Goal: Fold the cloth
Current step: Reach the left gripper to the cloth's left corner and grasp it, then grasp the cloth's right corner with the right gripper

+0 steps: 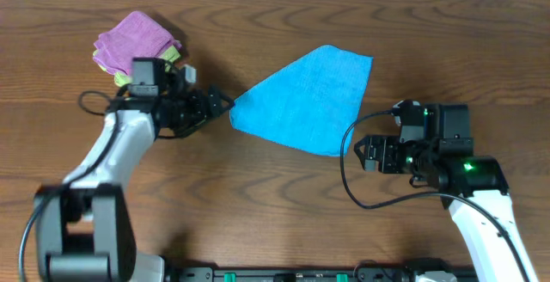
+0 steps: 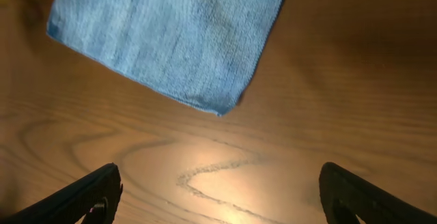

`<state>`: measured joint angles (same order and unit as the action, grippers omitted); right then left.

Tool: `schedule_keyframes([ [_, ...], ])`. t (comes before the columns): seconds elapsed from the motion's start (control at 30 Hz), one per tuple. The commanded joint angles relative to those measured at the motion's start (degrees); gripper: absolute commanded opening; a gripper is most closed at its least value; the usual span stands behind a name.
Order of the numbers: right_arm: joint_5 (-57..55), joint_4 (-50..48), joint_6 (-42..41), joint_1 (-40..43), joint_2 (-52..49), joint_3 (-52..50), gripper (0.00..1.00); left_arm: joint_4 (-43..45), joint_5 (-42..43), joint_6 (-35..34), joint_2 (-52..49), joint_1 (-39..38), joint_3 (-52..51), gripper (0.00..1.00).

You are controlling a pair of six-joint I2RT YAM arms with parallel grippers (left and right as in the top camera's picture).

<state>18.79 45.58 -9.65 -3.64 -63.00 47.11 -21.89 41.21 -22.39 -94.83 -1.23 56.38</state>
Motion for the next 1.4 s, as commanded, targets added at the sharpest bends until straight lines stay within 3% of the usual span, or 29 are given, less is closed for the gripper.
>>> schedule_keyframes([
  [0.0,2.0,-0.2,-1.5,0.4,0.4,-0.3,0.93,2.2,3.3,-0.9,-4.0,-1.5,0.9,0.95],
  [0.47,3.4,0.1,-1.5,0.4,0.4,-0.3,0.94,10.9,3.2,-5.2,-12.3,-4.7,0.9,0.96],
  [0.63,3.4,0.1,-1.5,0.4,0.4,-0.3,0.95,13.4,3.3,-6.4,-13.7,-5.8,0.9,1.00],
  [0.7,3.4,0.1,-1.5,0.4,0.4,-0.3,0.96,14.3,3.2,-6.4,-13.7,-6.4,0.9,0.91],
  [1.1,3.4,0.5,-1.5,0.4,0.4,-0.3,0.97,15.1,-1.0,-6.3,-15.1,-9.5,0.8,0.69],
  [1.27,3.8,1.1,-1.5,0.4,0.4,-0.3,0.97,14.1,-0.9,-5.7,-16.9,-9.7,0.8,0.83],
  [1.37,3.8,2.1,-1.5,0.4,0.4,-0.3,0.97,12.6,-1.2,-3.5,-17.4,-9.7,0.8,0.86],
])
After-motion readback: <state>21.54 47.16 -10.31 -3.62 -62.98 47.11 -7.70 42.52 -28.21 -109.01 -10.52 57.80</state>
